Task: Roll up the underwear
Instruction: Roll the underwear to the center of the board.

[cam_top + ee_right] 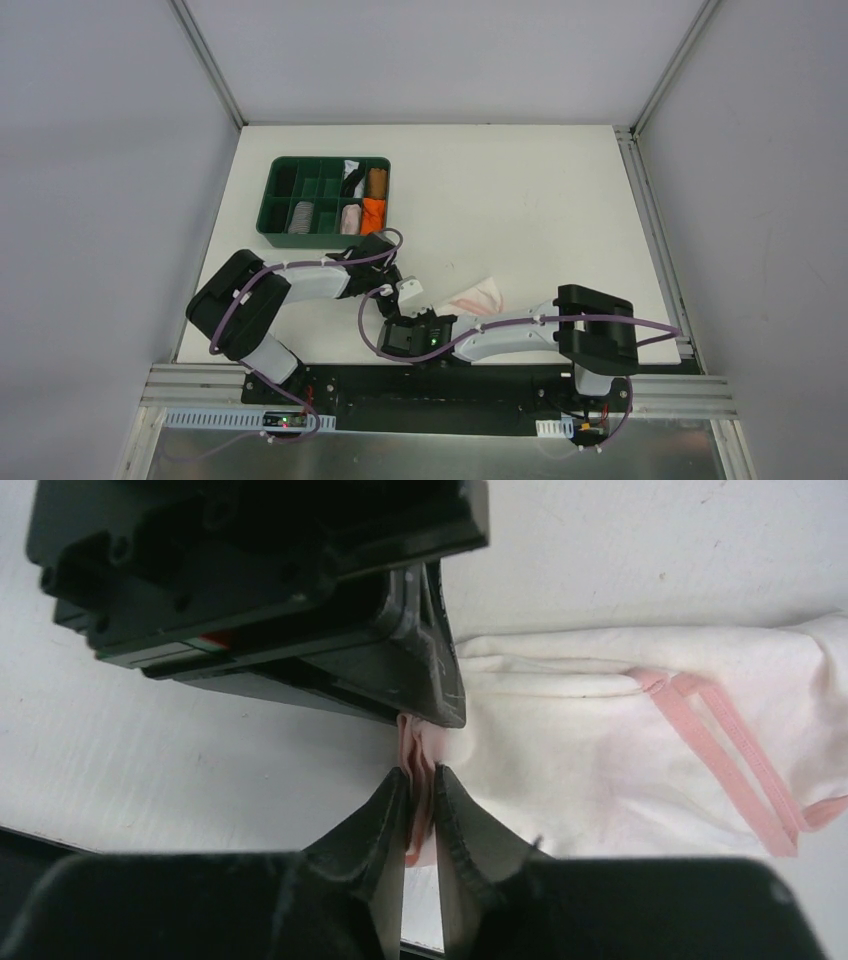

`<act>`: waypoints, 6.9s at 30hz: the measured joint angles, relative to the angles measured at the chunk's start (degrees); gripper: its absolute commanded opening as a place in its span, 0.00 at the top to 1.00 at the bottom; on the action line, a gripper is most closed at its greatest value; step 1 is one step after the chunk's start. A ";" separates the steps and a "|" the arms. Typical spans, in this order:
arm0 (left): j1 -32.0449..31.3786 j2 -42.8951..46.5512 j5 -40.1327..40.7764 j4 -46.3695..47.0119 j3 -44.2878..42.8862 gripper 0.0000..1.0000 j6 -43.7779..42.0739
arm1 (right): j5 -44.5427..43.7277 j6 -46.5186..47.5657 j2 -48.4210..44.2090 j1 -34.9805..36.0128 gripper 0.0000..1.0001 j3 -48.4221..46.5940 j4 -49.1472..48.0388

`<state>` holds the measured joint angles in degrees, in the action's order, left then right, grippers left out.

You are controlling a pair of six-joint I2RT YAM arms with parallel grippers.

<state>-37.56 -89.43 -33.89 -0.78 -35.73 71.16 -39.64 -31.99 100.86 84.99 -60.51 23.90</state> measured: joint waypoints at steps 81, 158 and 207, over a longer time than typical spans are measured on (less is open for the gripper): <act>-2.97 -4.44 -1.14 3.26 -4.24 1.00 1.95 | 75.28 -10.91 -18.60 -43.25 0.41 33.90 -43.93; -2.99 1.22 -5.22 9.94 -2.21 0.93 -0.15 | 76.59 -15.93 -10.01 -43.10 1.00 35.63 -47.74; -2.97 -12.55 -4.66 0.04 -11.06 1.00 -7.67 | 31.61 -4.35 -20.39 -20.06 0.95 14.36 -3.61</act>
<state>-40.53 -101.97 -38.54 -0.73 -46.78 63.48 -8.03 -36.34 80.47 64.93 -46.15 20.29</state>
